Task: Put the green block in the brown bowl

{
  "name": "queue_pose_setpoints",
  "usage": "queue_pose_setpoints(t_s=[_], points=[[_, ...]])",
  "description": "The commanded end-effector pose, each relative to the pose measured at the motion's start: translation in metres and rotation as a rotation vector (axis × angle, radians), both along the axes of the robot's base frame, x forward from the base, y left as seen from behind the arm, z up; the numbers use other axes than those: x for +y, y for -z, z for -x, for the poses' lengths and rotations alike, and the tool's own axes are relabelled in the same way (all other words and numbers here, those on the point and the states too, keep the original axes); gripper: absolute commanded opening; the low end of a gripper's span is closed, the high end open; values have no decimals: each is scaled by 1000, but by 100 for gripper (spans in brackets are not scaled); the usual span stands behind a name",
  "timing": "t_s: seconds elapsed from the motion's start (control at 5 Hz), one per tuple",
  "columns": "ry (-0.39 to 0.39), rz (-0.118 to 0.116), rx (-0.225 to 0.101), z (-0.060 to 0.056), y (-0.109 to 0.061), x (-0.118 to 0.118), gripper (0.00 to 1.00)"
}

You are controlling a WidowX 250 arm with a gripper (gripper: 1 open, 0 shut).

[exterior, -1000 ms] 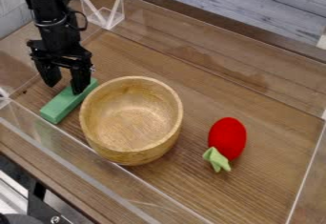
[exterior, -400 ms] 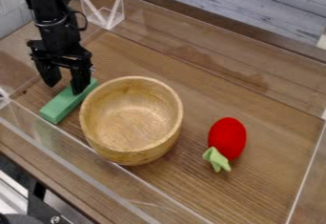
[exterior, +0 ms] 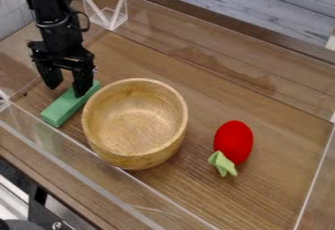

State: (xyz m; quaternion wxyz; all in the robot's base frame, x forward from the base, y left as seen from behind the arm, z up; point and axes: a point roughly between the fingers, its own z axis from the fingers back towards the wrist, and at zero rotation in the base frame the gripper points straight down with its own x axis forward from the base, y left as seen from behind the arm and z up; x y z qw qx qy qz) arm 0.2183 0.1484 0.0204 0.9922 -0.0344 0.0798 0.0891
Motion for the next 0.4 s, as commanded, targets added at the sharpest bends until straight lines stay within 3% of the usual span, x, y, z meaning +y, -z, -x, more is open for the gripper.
queue_pose_setpoints(t_s=[0.0, 0.2], points=[[42, 67, 126, 26, 22, -27, 100], [41, 68, 137, 27, 23, -29, 100]])
